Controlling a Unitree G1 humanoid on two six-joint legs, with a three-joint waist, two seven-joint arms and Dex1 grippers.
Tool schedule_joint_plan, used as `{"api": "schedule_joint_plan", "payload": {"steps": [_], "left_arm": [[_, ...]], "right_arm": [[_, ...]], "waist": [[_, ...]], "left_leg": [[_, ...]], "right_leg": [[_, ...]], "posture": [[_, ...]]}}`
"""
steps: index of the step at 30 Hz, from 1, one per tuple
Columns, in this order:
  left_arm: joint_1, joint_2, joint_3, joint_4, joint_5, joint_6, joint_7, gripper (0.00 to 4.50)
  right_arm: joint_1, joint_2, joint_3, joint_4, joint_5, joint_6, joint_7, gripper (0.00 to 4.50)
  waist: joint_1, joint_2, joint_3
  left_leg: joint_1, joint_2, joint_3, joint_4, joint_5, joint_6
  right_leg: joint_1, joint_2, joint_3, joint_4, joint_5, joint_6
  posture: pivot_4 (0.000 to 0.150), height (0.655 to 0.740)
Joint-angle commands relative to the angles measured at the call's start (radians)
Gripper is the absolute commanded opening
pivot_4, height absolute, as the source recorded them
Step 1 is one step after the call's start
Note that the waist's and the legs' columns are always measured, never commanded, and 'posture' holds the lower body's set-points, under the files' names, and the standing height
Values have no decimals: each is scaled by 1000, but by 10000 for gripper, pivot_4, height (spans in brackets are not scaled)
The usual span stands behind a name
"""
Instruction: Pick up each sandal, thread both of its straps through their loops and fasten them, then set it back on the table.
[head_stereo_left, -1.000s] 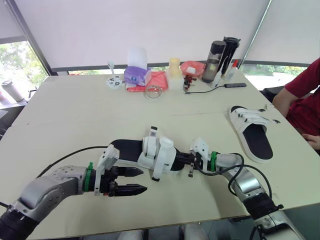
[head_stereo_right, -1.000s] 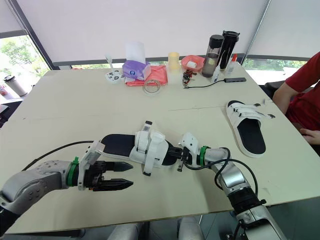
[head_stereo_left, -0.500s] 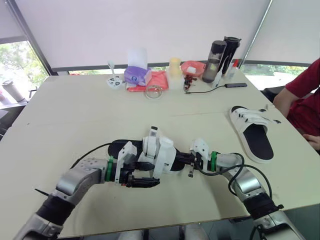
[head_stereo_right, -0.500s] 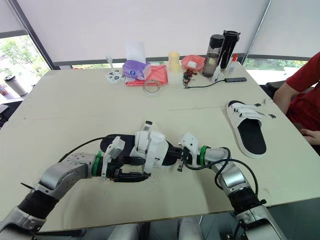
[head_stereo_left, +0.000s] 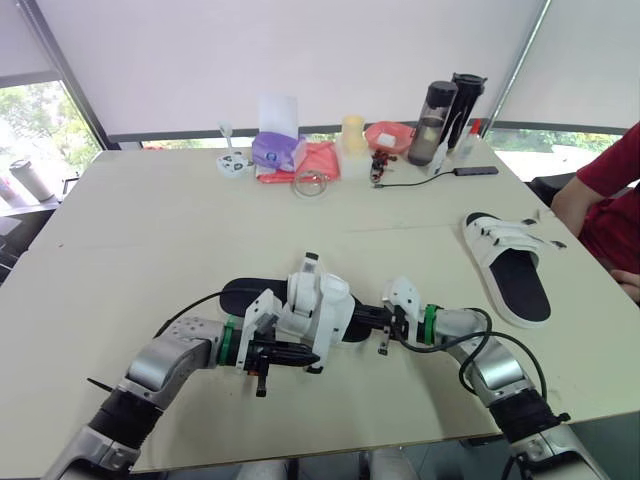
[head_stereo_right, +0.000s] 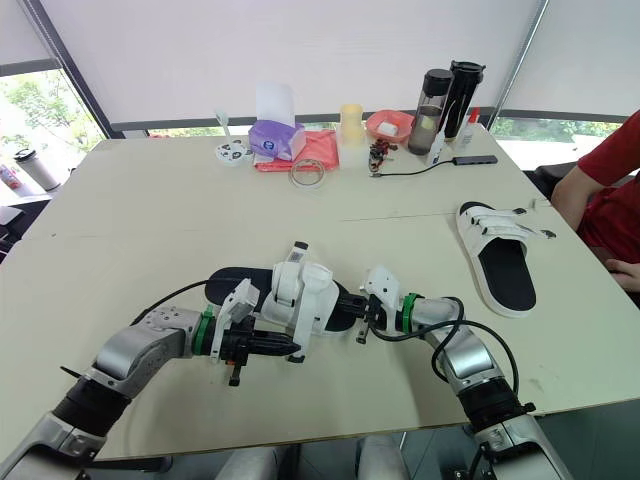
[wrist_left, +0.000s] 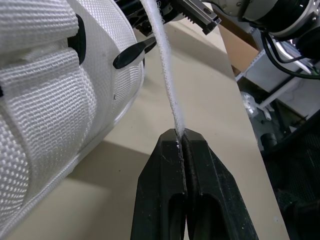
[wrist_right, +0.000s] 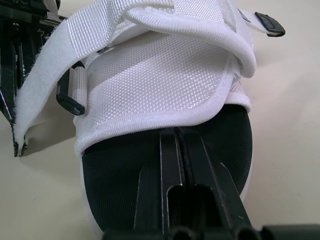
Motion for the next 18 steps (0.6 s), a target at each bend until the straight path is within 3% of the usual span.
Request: {"api": "schedule_joint_plan", "payload": {"steps": [1, 9, 18], "left_arm": [[-62, -12, 72, -41, -84, 79, -16, 450], [-268, -47, 209, 6, -212, 228, 5, 450], [-397, -134, 157, 229, -91, 141, -31, 450]], "right_arm": [[44, -19, 33, 97, -85, 80, -43, 0], [41, -11, 40, 103, -87, 79, -45, 0], [35, -4, 49, 111, -90, 76, -44, 0]], "waist": [[0, 0, 0], [-4, 0, 1], [-3, -2, 2]], "left_leg": [[0, 0, 0, 0, 0, 0], [0, 0, -1, 0, 0, 0], [1, 0, -1, 0, 0, 0]], "right_leg": [[0, 0, 0, 0, 0, 0], [0, 0, -2, 0, 0, 0], [0, 1, -6, 1, 4, -3]], "posture": [[1500, 7400], [1500, 7400], [1500, 7400]]}}
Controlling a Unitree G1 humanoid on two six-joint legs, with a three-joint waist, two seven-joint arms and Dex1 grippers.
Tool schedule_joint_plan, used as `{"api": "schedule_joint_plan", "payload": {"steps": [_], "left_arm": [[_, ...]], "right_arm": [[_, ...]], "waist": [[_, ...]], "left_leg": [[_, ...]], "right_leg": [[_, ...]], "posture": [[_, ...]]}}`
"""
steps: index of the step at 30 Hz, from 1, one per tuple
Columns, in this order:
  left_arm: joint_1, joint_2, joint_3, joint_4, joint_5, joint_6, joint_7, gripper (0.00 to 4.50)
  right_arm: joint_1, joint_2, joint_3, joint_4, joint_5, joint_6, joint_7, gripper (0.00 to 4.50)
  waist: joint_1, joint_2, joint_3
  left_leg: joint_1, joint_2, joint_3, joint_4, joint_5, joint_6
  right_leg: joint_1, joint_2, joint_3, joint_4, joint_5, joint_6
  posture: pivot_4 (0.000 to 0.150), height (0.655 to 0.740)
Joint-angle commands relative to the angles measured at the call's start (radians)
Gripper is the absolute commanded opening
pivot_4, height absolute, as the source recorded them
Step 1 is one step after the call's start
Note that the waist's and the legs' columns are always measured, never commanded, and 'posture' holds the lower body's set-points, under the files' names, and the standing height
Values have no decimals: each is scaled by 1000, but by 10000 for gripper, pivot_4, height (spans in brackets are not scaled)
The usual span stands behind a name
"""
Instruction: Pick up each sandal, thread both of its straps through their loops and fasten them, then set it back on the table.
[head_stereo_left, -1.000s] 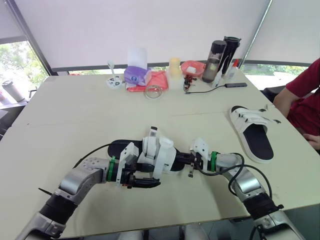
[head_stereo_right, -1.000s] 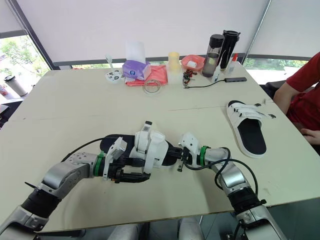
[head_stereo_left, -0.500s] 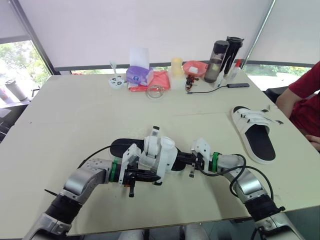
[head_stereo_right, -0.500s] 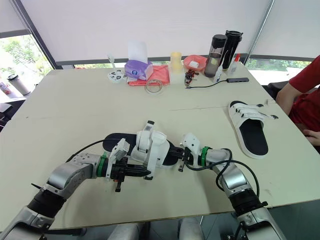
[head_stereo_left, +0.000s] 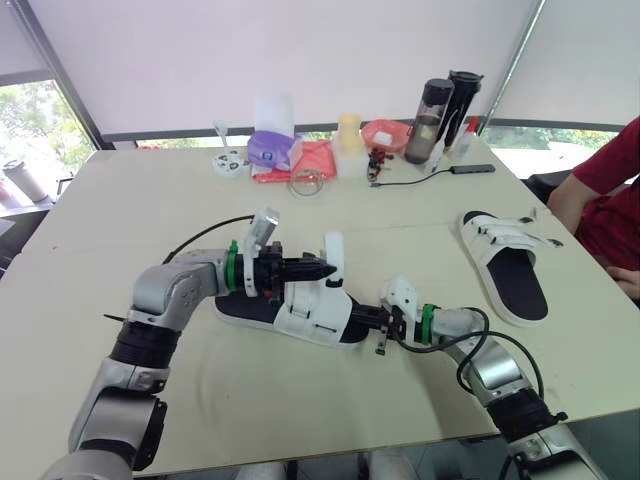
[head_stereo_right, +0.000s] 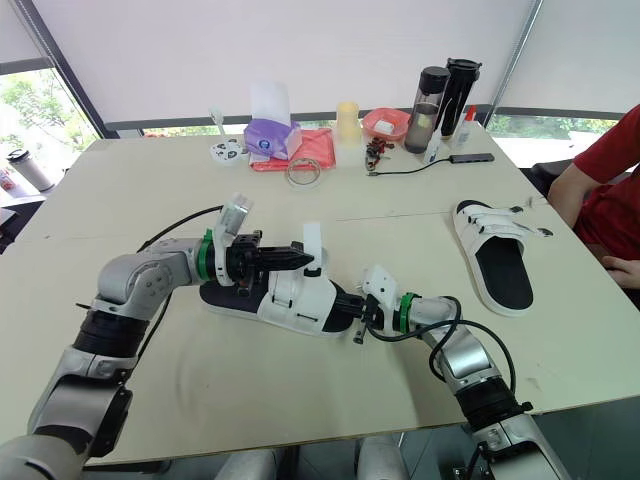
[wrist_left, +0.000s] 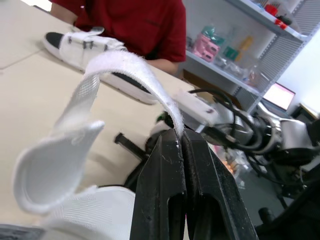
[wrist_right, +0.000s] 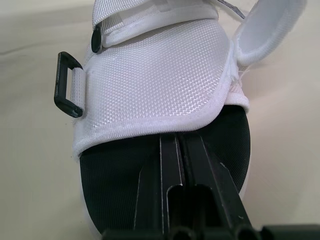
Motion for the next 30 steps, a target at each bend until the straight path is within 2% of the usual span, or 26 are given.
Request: {"api": "schedule_joint_plan", "payload": {"steps": [1, 5, 14, 20, 30], "left_arm": [[-31, -16, -29, 73, 44, -39, -53, 450], [-34, -4, -80, 125, 74, -26, -146, 450], [-7, 17, -111, 102, 87, 31, -224, 450], [14, 24, -136, 116, 144, -19, -240, 450], [15, 4, -121, 131, 168, -43, -227, 450]], "right_arm": [[39, -10, 39, 115, -89, 77, -43, 0], [42, -13, 36, 109, -89, 79, -46, 0], [59, -14, 34, 93, -88, 81, -54, 0], [61, -11, 35, 89, -87, 82, -59, 0], [60, -10, 36, 90, -85, 84, -60, 0]], "waist": [[0, 0, 0], [-1, -1, 0], [0, -1, 1], [0, -1, 0], [0, -1, 0]], "left_leg": [[0, 0, 0, 0, 0, 0], [0, 0, 0, 0, 0, 0], [0, 0, -1, 0, 0, 0], [0, 0, -1, 0, 0, 0], [-1, 0, -1, 0, 0, 0]], "right_leg": [[0, 0, 0, 0, 0, 0], [0, 0, -1, 0, 0, 0], [0, -1, 0, 0, -2, 3], [0, -1, 0, 0, -2, 3], [0, -1, 0, 0, -2, 4]], "posture": [[1500, 7400], [1500, 7400], [1500, 7400], [1500, 7400], [1500, 7400]]}}
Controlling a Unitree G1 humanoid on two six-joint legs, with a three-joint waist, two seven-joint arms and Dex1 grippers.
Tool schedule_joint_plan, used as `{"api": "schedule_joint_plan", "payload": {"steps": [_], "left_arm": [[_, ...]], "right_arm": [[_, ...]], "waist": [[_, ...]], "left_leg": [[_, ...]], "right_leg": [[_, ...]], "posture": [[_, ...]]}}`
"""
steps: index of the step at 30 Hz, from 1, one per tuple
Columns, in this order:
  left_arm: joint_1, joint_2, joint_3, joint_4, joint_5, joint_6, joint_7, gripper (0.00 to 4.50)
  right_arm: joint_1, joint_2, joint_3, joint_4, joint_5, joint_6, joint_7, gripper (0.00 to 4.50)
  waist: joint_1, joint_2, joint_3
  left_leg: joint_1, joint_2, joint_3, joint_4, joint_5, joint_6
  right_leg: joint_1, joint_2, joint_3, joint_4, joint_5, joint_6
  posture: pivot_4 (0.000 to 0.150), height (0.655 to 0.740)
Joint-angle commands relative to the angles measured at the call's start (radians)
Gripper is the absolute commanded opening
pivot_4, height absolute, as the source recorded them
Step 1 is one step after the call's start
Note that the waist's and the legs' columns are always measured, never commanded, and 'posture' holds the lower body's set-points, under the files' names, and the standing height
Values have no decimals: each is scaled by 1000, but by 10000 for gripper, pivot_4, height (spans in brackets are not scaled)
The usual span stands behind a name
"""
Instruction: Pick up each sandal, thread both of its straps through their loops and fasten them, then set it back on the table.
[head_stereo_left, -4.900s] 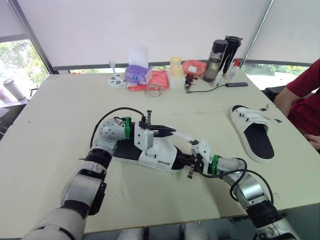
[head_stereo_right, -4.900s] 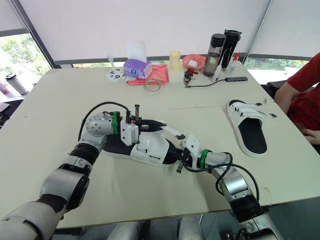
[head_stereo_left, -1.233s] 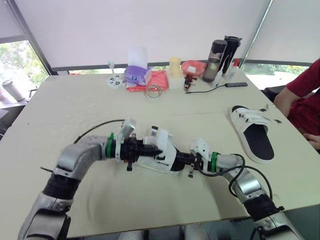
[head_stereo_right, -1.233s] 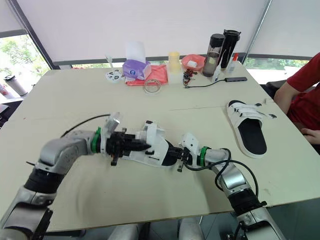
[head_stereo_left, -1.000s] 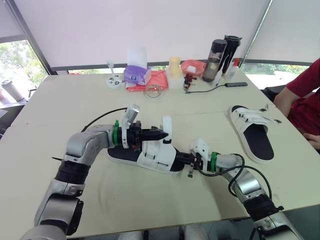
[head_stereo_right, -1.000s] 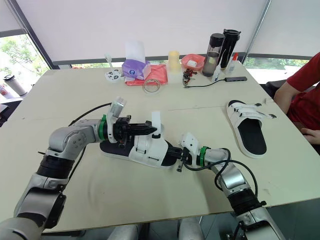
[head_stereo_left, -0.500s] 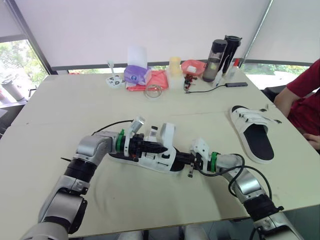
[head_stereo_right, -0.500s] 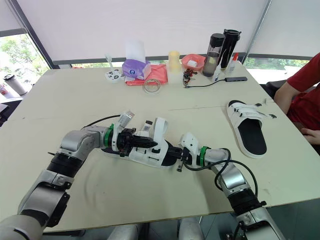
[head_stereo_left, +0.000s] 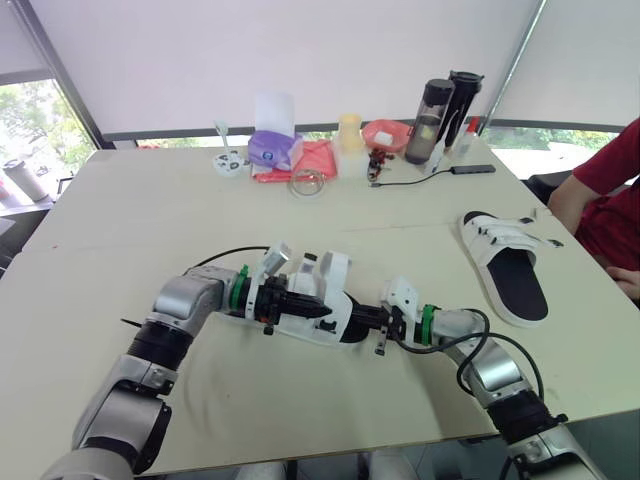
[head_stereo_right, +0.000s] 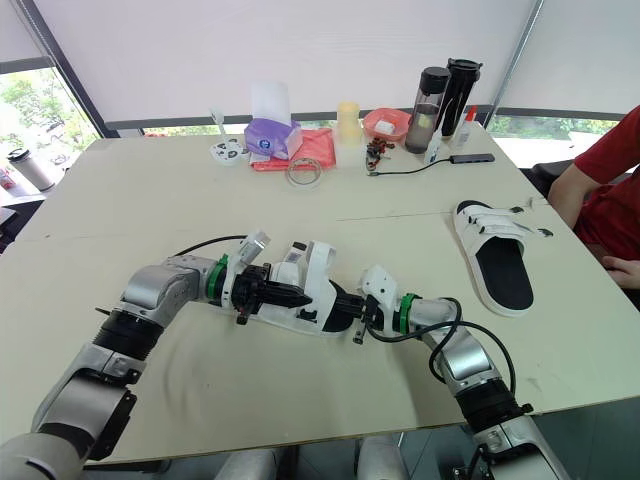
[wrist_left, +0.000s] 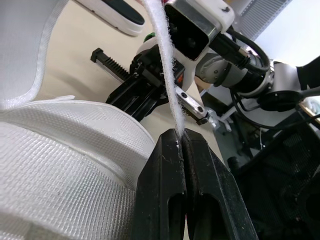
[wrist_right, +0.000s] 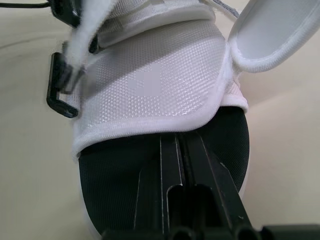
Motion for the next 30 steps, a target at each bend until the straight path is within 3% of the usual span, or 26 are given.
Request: {"api": "schedule_joint_plan", "payload": {"steps": [1, 19, 24, 30], "left_arm": [[2, -4, 9, -7, 16, -30, 1, 450], [-38, 45, -45, 52, 77, -27, -128, 450], [-37, 54, -111, 91, 202, -230, -138, 450], [-50, 44, -133, 105, 237, -305, -160, 450]], "right_arm": [[51, -12, 37, 98, -84, 84, -45, 0], [48, -2, 38, 102, -85, 84, -55, 0], [50, 4, 40, 99, -84, 84, -58, 0], [51, 6, 40, 99, -84, 84, -62, 0]], "waist": [[0, 0, 0], [-4, 0, 0], [-4, 0, 0], [-4, 1, -1]], "left_leg": [[0, 0, 0, 0, 0, 0], [0, 1, 0, 0, 0, 0], [0, 1, 0, -1, 0, 0], [0, 2, 1, -1, 0, 0]], "right_leg": [[0, 0, 0, 0, 0, 0], [0, 0, 0, 0, 0, 0], [0, 0, 0, 0, 0, 0], [0, 0, 0, 0, 0, 0]], "posture": [[1500, 7400], [1500, 7400], [1500, 7400], [1500, 7400]]}}
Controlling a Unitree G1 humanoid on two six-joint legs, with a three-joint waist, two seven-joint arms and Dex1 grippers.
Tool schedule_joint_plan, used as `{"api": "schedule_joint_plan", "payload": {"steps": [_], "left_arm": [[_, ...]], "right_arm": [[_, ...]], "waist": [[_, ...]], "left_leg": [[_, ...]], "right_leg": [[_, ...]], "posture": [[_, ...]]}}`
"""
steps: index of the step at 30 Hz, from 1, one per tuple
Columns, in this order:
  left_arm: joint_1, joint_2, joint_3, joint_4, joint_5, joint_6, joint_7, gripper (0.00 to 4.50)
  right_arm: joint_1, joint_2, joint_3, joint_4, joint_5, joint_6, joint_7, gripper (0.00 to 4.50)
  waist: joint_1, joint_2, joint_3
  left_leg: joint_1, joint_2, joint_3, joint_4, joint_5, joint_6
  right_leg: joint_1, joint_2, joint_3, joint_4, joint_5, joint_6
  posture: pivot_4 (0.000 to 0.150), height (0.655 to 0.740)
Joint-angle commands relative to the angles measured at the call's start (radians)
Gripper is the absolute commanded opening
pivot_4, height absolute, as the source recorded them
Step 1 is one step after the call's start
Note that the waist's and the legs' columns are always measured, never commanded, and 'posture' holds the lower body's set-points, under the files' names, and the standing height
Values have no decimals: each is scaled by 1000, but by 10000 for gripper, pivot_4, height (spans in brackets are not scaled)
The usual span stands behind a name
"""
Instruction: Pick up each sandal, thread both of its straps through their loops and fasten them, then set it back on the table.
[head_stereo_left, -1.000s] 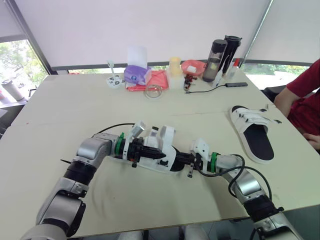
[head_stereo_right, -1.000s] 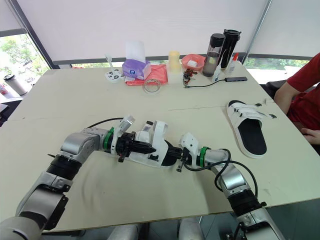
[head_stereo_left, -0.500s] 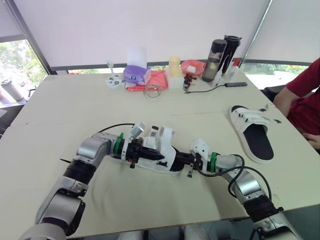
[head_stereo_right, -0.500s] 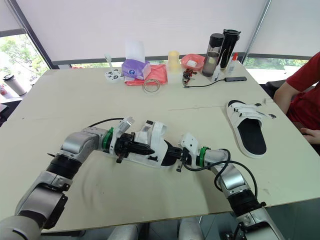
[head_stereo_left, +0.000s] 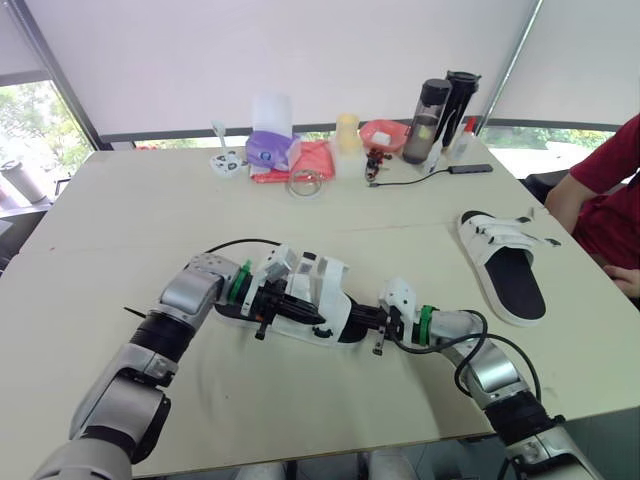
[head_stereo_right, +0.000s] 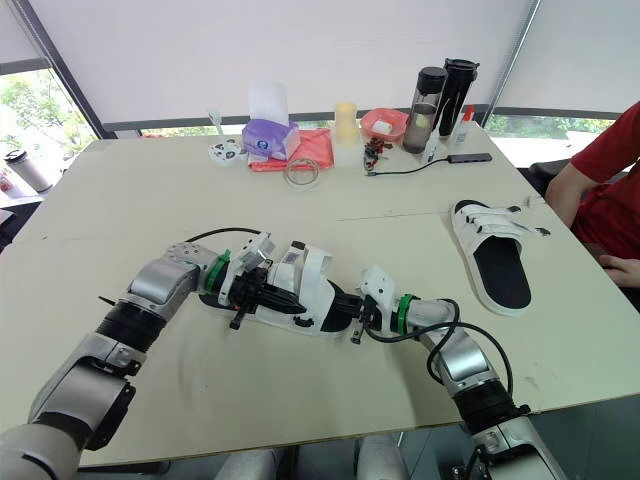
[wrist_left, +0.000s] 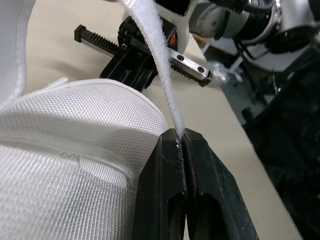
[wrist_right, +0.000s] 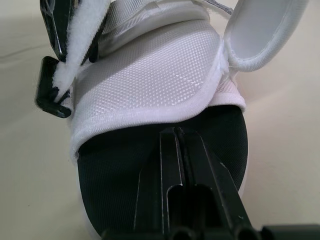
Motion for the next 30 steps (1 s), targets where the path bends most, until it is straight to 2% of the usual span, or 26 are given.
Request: {"api": "schedule_joint_plan", "payload": {"steps": [1, 6, 10, 13, 19, 23, 27, 30], "left_arm": [[14, 20, -46, 18, 70, -32, -18, 450], [25, 55, -72, 20, 107, -96, -68, 450], [25, 69, -60, -17, 59, -51, -89, 450], [23, 49, -26, -15, 45, -22, -62, 9065], [32, 57, 59, -57, -20, 68, -18, 37268], [89, 114, 140, -193, -112, 172, -10, 37268], [223, 206, 172, -400, -182, 254, -8, 37268], [302, 238, 186, -498, -215, 295, 23, 37268]], "right_arm": [[49, -6, 38, 99, -84, 84, -48, 0], [49, -5, 38, 99, -84, 83, -50, 0], [44, -2, 40, 108, -86, 77, -50, 0], [39, 0, 41, 113, -88, 75, -49, 0], [37, 0, 45, 113, -90, 72, -47, 0], [42, -3, 44, 110, -89, 73, -46, 0], [45, -5, 44, 112, -89, 72, -44, 0], [45, -5, 45, 112, -89, 71, -42, 0]], "waist": [[0, 0, 0], [-2, 0, -1], [-3, 1, -1], [-3, 1, 0], [-2, 1, 0], [-3, 2, 1], [-5, 3, 2], [0, 3, 3]], "left_leg": [[0, 0, 0, 0, 0, 0], [0, 0, 0, 0, 0, 0], [0, 2, 0, -1, 0, -1], [0, 4, 0, -1, -1, -2], [0, 5, 0, -1, -1, -2], [0, 6, 0, -1, -1, -2], [0, 6, 0, -2, -2, -3], [0, 6, 0, -2, -2, -4]], "right_leg": [[0, 0, 0, 0, 0, 0], [0, 0, 0, 0, 0, 0], [0, 0, -1, 0, 0, 0], [0, 0, -4, 0, 0, -1], [-2, 0, -8, 0, 1, -2], [-2, 0, -8, 0, 1, -3], [-3, 0, -8, 0, 1, -3], [-3, 0, -8, 0, 1, -3]], "posture": [[1500, 7400], [1500, 7400], [1500, 7400], [1500, 7400], [1500, 7400], [1500, 7400], [1500, 7400], [1500, 7400]]}}
